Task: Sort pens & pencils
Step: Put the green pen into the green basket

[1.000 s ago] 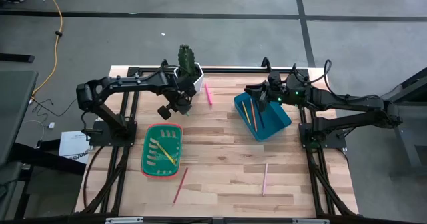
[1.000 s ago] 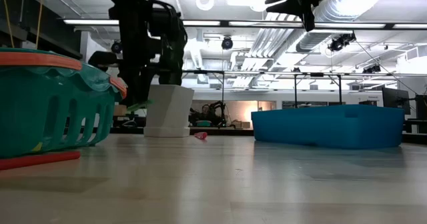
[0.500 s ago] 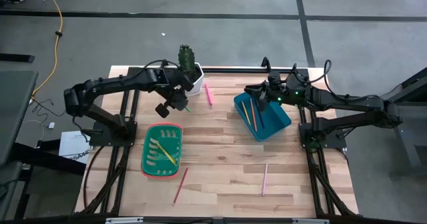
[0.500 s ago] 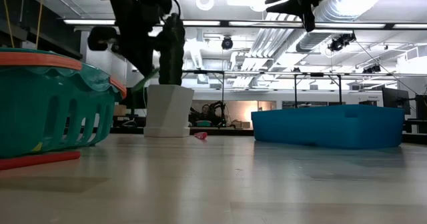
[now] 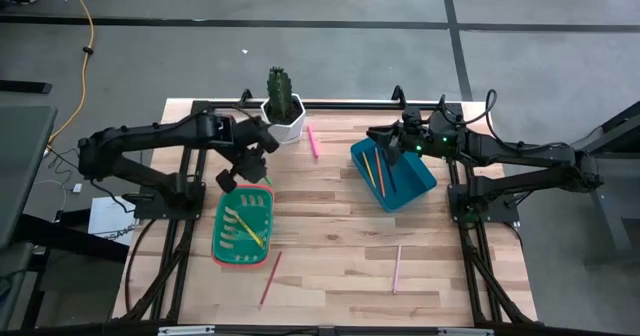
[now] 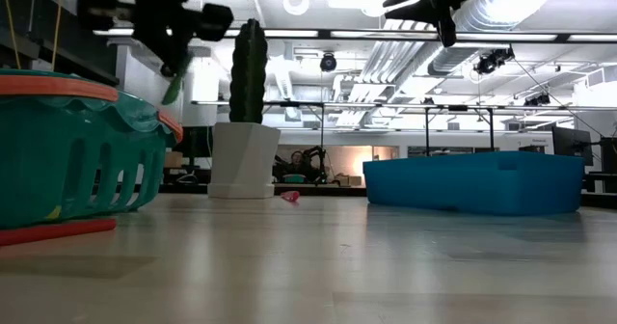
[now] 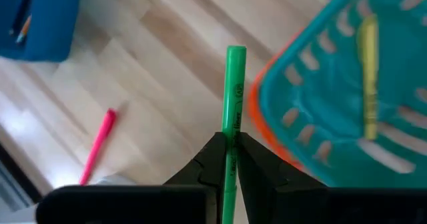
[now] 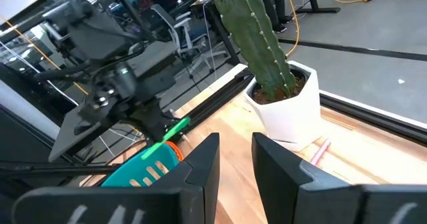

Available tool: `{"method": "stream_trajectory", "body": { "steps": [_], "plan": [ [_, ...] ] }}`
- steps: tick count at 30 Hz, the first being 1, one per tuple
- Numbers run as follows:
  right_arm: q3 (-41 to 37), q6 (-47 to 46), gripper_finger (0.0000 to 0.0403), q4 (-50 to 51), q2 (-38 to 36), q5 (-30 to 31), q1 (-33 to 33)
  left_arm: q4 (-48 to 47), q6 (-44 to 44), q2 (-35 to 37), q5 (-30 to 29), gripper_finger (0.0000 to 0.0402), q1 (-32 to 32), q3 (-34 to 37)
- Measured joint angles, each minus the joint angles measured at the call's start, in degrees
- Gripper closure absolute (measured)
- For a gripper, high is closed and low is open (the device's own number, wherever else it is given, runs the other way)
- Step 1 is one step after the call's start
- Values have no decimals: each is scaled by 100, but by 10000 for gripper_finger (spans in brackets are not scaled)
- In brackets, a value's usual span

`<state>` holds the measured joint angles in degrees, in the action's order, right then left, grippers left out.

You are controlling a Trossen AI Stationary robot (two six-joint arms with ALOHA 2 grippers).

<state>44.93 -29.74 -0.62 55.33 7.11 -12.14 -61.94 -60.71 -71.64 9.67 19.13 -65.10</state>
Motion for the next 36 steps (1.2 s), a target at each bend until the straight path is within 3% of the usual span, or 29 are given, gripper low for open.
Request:
{"method": "stream_trajectory", "body": {
  "steps": [19,29,36],
  "plan": [
    [1,-146,322,-1,0,9,0,-94,1845,536,643,378,-1992,192],
    [0,-135,322,0,0,7,0,516,2393,532,604,378,-2610,1080],
    [0,-135,322,0,0,-38,0,518,2503,532,76,378,-2626,1457]
  ]
}}
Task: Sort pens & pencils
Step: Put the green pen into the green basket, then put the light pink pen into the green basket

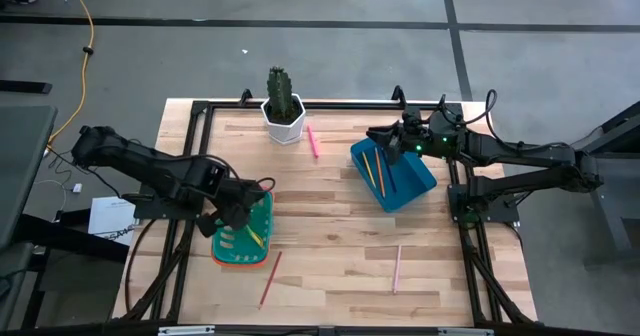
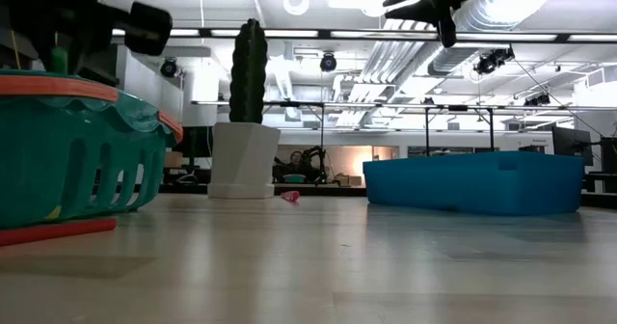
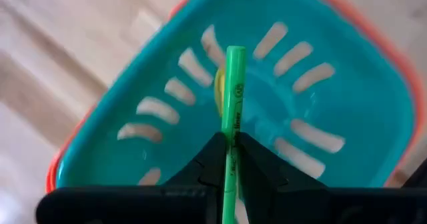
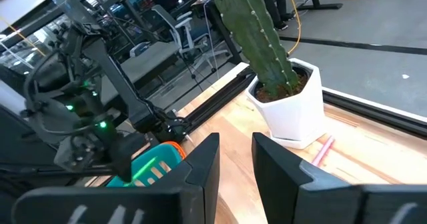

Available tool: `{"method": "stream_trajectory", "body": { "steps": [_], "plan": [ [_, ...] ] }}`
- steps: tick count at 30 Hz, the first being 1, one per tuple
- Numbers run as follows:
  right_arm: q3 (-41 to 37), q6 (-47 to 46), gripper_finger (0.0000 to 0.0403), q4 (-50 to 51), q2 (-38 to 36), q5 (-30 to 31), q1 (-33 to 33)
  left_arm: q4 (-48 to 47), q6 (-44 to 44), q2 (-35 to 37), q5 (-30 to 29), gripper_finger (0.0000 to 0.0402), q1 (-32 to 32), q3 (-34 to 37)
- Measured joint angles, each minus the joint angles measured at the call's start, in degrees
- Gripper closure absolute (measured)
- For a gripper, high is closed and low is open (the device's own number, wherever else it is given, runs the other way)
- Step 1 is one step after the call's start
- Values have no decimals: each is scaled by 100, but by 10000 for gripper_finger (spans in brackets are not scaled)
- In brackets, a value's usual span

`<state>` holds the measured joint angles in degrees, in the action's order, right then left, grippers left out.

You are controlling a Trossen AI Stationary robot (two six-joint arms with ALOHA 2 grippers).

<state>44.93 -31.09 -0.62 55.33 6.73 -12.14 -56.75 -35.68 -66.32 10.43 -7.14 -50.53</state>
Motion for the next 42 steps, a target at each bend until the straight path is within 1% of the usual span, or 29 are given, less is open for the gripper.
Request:
{"method": "stream_trajectory", "body": {
  "steps": [2,5,8,14,19,25,27,29,32,35,39,42],
  "plan": [
    [0,0,322,1,0,-40,0,-5,10,0,-132,377,0,76],
    [0,0,322,2,0,-83,0,-1,29,-4,-65,366,0,226],
    [0,0,322,2,0,-97,0,20,124,-7,-50,347,-2,347],
    [0,-7,322,2,0,-99,0,170,229,-7,-83,300,0,360],
    [0,-42,322,2,0,-136,2,387,506,50,-173,281,0,294],
    [0,-42,322,-10,-2,-139,9,476,619,235,-763,286,0,-311],
    [0,-42,322,-78,-2,-139,9,510,671,338,-1068,290,0,-610],
    [0,-42,322,-127,-2,-142,9,759,830,476,-1408,290,0,-874],
    [0,-103,322,-331,-2,-260,7,1460,1097,729,-1866,289,0,-1103],
    [0,-173,322,-671,-2,-476,16,2329,1481,990,-2405,289,0,-1069],
    [0,-274,322,-1283,-2,-962,83,3265,1962,1194,-2929,291,0,-918],
    [0,-516,322,-1561,-4,-1422,159,3619,2157,1239,-3183,289,0,-846]
  ]
}}
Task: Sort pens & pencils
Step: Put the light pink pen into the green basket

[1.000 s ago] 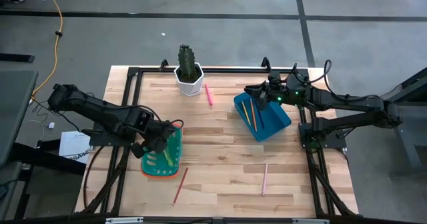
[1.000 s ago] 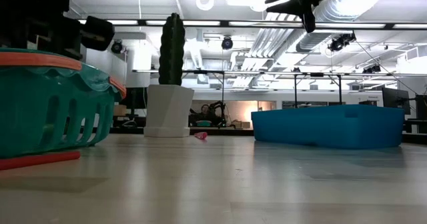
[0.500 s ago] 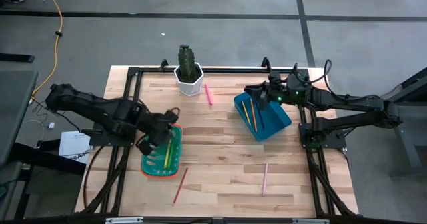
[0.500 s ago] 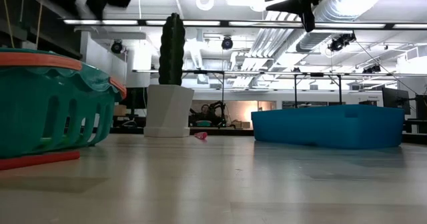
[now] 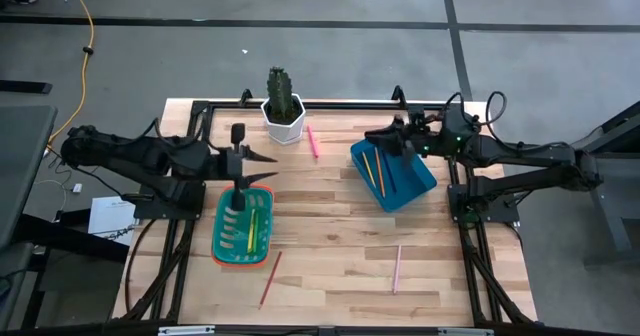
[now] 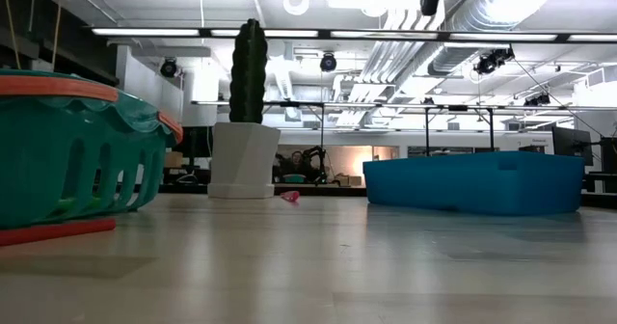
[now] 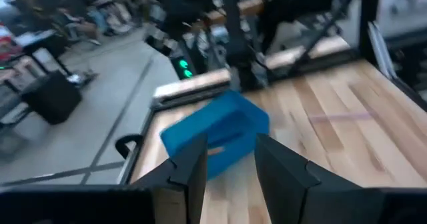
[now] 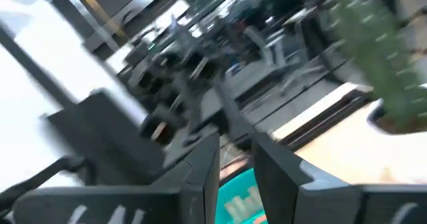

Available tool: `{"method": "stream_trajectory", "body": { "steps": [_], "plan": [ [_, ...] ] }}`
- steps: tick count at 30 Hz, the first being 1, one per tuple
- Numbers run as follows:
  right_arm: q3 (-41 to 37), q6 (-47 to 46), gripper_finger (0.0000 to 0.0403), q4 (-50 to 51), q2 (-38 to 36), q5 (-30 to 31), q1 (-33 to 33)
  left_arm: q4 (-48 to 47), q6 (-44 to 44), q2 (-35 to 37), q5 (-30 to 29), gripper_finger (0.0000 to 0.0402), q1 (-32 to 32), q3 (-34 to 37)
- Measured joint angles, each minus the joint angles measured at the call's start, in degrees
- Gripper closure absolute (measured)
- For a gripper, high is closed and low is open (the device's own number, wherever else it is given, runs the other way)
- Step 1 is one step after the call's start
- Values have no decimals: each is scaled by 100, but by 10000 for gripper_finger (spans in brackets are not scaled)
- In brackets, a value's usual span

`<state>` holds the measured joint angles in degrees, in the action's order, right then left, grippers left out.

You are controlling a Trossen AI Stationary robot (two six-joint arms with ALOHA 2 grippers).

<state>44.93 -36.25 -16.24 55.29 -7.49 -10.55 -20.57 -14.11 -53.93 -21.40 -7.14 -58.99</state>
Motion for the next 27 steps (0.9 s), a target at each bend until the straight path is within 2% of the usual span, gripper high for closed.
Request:
{"method": "stream_trajectory", "body": {
  "steps": [3,7,11,15,18,21,27],
  "plan": [
    [0,-138,322,29,13,-246,213,368,110,-2,-313,289,0,60],
    [22,115,322,187,101,-42,572,911,255,0,-762,289,0,65],
    [670,565,322,1583,494,250,631,1086,326,70,-1363,289,0,35],
    [1900,1404,322,3358,1290,282,598,979,376,231,-2031,289,0,-184],
    [2777,1958,322,4348,1830,578,483,940,442,427,-2305,289,0,-285],
    [3263,2116,322,4872,2223,744,149,341,763,639,-2329,289,1,-369],
    [3847,1826,322,5189,3013,279,-317,-1569,2025,1031,-2635,289,0,-694]
  ]
}}
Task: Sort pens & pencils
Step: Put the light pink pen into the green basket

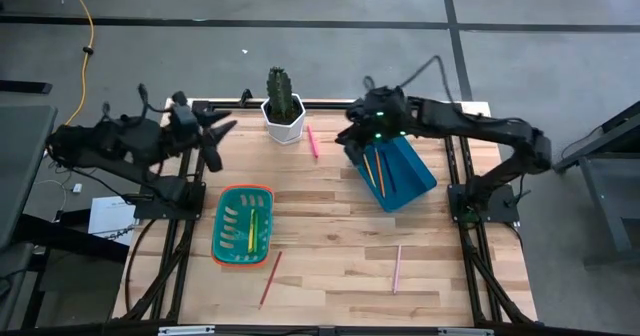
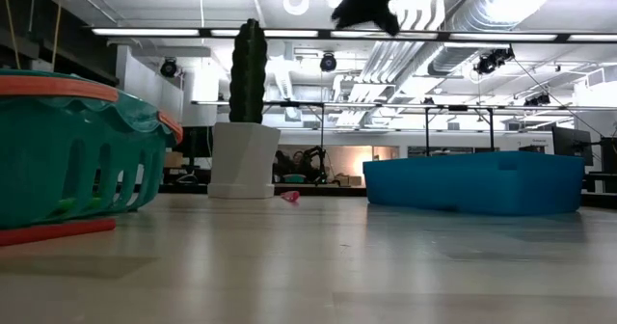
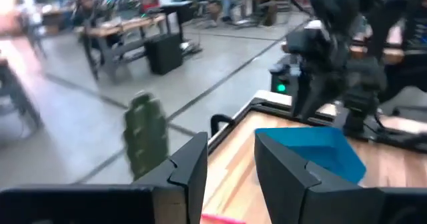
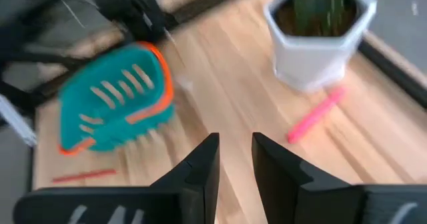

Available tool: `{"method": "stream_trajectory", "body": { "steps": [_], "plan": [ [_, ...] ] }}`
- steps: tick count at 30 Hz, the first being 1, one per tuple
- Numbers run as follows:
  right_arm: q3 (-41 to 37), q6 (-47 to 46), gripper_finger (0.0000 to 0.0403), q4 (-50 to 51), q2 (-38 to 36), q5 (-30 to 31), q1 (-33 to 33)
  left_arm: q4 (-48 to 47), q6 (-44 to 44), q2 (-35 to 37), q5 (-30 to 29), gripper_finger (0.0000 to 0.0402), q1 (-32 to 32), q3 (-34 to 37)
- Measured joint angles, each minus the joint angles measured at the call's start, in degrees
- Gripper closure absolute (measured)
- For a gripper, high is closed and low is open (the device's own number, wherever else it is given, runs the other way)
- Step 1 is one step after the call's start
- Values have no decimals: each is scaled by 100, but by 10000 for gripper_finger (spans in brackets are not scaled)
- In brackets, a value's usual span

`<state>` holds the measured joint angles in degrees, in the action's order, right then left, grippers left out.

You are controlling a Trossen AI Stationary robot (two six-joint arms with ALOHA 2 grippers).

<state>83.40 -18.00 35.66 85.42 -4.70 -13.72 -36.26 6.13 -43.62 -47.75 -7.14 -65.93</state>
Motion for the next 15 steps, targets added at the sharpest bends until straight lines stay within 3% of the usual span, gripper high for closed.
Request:
{"method": "stream_trajectory", "body": {
  "steps": [8,15],
  "plan": [
    [746,-491,322,273,1177,491,-13,-1194,470,174,358,289,0,7],
    [2159,-757,322,1140,2348,1177,-13,-1560,454,80,459,289,0,2]
  ]
}}
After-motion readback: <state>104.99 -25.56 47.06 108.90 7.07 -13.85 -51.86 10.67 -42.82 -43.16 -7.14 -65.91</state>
